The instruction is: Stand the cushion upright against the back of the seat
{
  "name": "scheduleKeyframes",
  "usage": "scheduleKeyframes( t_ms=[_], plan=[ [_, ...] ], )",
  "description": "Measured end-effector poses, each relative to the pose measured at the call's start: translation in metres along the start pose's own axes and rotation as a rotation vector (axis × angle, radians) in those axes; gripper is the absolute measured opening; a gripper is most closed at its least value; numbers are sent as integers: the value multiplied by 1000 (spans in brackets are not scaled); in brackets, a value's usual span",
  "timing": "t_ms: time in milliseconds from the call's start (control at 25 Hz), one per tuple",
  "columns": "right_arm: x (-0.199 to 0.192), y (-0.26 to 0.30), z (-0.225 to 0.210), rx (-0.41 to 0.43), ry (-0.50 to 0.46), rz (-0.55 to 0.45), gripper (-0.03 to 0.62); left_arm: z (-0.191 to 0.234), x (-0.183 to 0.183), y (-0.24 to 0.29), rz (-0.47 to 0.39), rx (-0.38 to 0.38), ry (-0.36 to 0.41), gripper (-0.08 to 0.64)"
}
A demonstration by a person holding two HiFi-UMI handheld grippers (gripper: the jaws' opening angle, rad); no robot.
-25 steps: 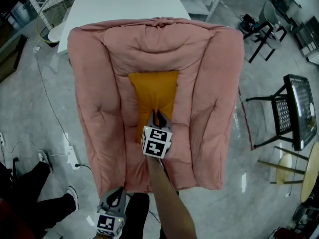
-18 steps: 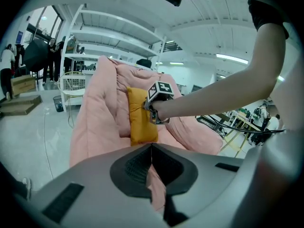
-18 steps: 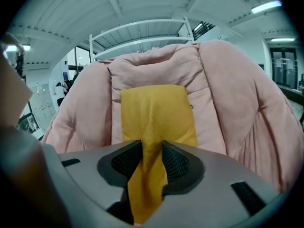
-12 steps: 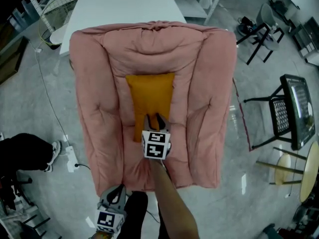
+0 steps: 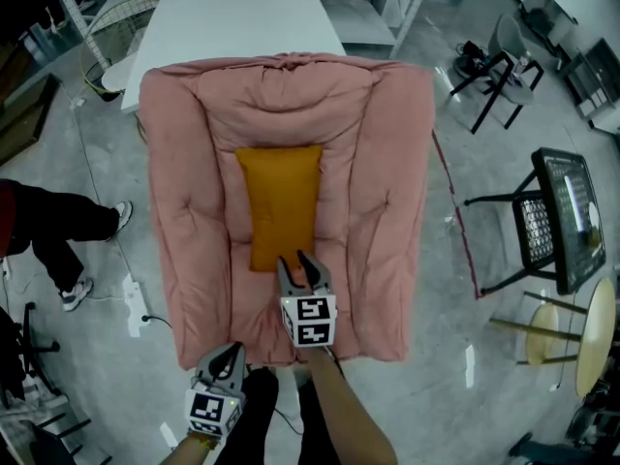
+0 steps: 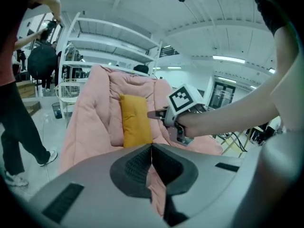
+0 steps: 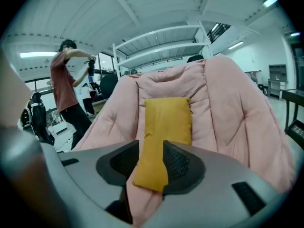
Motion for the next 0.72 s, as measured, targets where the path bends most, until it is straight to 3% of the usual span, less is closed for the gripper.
scheduleKeyframes(
  t_ms=[240, 360, 720],
  plan=[
    [9, -67, 24, 107, -45, 5, 140, -15, 28, 2, -38, 29, 20, 14],
    [18, -92, 28, 124, -49, 1, 100, -25, 48, 1, -55, 24, 28, 14],
    [58, -142, 37, 166, -70, -10, 89, -53, 92, -9, -86, -18, 52, 14]
  ],
)
Point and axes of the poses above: the fingertips, and each gripper's own axes: y forward along the fingers, z to its left, x out of its top, the point moved 10 cm from there along -y, backward along the fingers, and after that the axes turned 1 degree about x, right-handed, at the moved point
